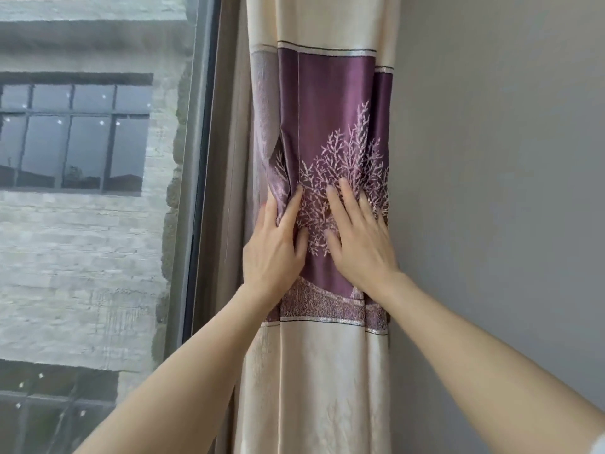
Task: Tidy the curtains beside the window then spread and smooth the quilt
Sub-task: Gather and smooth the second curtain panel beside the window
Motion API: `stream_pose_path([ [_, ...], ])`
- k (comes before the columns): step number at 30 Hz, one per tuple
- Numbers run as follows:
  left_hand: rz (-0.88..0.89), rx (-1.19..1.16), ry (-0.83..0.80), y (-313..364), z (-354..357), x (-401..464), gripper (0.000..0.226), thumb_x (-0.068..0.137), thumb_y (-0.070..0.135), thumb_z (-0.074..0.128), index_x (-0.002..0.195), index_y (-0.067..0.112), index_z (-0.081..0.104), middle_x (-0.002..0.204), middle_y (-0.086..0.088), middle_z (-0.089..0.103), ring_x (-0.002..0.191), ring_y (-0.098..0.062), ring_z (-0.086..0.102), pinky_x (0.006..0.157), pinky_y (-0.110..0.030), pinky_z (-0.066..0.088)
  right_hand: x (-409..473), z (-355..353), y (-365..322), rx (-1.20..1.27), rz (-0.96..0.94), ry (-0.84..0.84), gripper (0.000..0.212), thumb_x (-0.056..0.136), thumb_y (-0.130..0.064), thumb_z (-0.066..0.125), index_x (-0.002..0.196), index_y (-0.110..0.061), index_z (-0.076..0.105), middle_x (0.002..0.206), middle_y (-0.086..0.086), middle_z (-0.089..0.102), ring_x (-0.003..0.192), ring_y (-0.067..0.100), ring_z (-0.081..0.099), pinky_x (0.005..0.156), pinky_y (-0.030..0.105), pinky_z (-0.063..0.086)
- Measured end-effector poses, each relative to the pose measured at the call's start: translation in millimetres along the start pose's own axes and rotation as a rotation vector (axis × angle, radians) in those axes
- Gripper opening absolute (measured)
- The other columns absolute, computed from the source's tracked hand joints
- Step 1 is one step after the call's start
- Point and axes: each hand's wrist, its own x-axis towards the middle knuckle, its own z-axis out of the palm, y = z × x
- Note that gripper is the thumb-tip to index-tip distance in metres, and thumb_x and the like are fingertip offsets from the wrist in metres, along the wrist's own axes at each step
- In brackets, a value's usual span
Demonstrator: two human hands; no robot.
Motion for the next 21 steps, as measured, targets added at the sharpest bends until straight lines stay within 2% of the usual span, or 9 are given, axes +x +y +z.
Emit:
stream_pose_path([
  [3,-0.038,-0.034,0.014,-4,15,0,0.067,0.092,0.036,0.048,0.148,0.036,0.011,0.153,-0.005,0.022,0.133,-0.029,0.039,0.076,-0.04,0.052,8,14,2,0.08,-0.009,0.034,0.069,0.095,-0.02,0.043,0.148,-0.019,-0.002,0.151,-0.009,-0.02,0.145,0.029,0.008,0.114,0.045,0.018],
  [8,-0.119,0.021,-0.04,-18,53,9,0.065,0.094,0.042,0.043,0.149,0.025,0.013,0.158,-0.009,0.008,0.142,-0.031,0.021,0.09,-0.046,0.048,22,44,7,0.12,-0.001,0.029,0.082,0.079,0.012,0.045,0.148,-0.014,0.007,0.158,0.003,0.0,0.145,0.027,0.006,0.116,0.033,0.012],
  [10,-0.118,0.086,-0.075,-28,69,18,0.063,0.095,0.044,0.04,0.149,0.024,0.014,0.158,-0.009,0.009,0.143,-0.034,0.013,0.103,-0.048,0.039,34,56,10,0.152,0.006,0.037,0.08,0.078,0.014,0.043,0.147,-0.014,0.014,0.158,0.003,0.004,0.145,0.026,0.009,0.115,0.028,0.01],
  [12,-0.123,0.161,-0.093,-38,86,25,0.062,0.095,0.047,0.035,0.149,0.026,0.012,0.158,-0.007,0.008,0.144,-0.036,0.008,0.109,-0.048,0.031,45,72,12,0.148,0.015,0.056,0.074,0.082,0.011,0.041,0.147,-0.015,0.017,0.158,0.003,0.006,0.145,0.025,0.01,0.115,0.027,0.011],
  [17,-0.132,0.303,-0.076,-60,120,38,0.062,0.095,0.05,0.029,0.149,0.027,0.008,0.159,-0.004,-0.001,0.144,-0.037,0.0,0.112,-0.05,0.019,71,110,18,0.109,0.024,0.052,0.066,0.087,0.006,0.035,0.147,-0.014,0.016,0.159,0.003,0.004,0.145,0.025,0.006,0.115,0.036,0.015],
  [21,-0.102,0.325,-0.113,-78,145,51,0.063,0.096,0.05,0.028,0.149,0.026,0.005,0.159,-0.003,-0.005,0.144,-0.034,-0.004,0.114,-0.047,0.015,89,136,28,0.083,0.049,0.038,0.066,0.087,0.007,0.034,0.147,-0.015,0.017,0.159,0.001,0.004,0.145,0.023,0.004,0.115,0.04,0.016],
])
